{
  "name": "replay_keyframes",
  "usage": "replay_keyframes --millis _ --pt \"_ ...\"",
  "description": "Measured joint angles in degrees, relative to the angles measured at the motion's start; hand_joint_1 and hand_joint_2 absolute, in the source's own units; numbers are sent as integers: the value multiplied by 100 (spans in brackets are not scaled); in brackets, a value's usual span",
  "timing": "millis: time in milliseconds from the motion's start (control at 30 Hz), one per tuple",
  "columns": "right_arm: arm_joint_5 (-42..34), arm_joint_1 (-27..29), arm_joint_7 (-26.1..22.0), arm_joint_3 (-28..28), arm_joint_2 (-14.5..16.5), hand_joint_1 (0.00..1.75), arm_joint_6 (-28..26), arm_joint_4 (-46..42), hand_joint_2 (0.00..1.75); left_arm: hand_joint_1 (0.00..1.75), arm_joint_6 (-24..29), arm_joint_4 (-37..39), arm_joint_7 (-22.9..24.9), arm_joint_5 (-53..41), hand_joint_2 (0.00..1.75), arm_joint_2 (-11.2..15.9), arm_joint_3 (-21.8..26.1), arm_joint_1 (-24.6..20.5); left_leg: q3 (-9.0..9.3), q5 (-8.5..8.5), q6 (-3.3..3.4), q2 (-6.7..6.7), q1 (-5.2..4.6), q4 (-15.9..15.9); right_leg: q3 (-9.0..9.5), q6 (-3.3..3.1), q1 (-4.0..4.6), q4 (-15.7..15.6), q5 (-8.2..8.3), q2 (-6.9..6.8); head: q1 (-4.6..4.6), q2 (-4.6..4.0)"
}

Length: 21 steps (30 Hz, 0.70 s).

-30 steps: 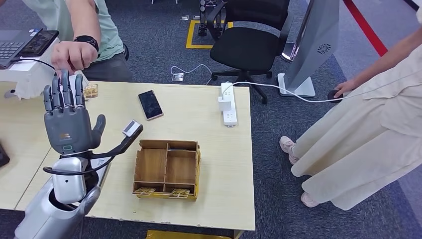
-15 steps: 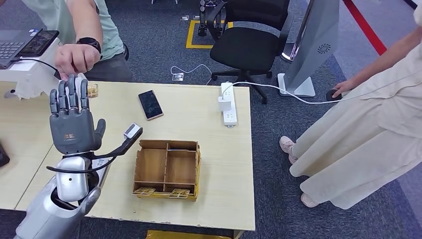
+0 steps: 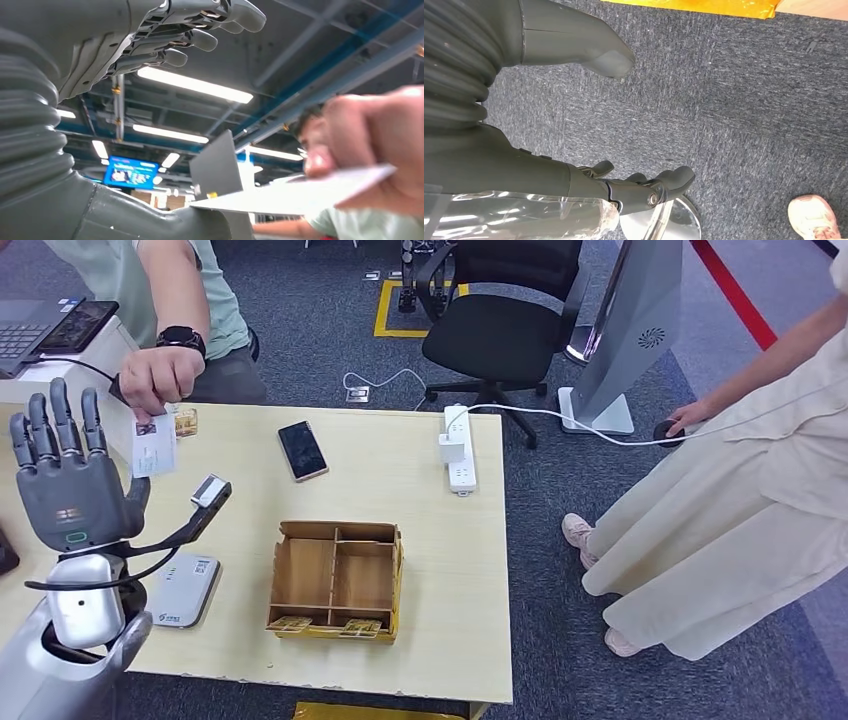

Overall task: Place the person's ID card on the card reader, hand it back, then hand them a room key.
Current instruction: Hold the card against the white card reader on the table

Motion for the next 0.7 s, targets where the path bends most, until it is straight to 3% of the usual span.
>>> replay_keyframes --millis 267,700 --pt "-1 1 0 0 0 0 -2 -2 175 0 -50 -288 -55 -1 175 247 297 80 0 0 0 0 0 0 0 0 0 0 0 0 1 0" --pt "-77 0 -16 3 1 0 9 -10 175 0 38 -392 -2 -2 175 169 252 81 1 -1 0 0 -1 0 -1 0 -1 -1 0 0 1 0"
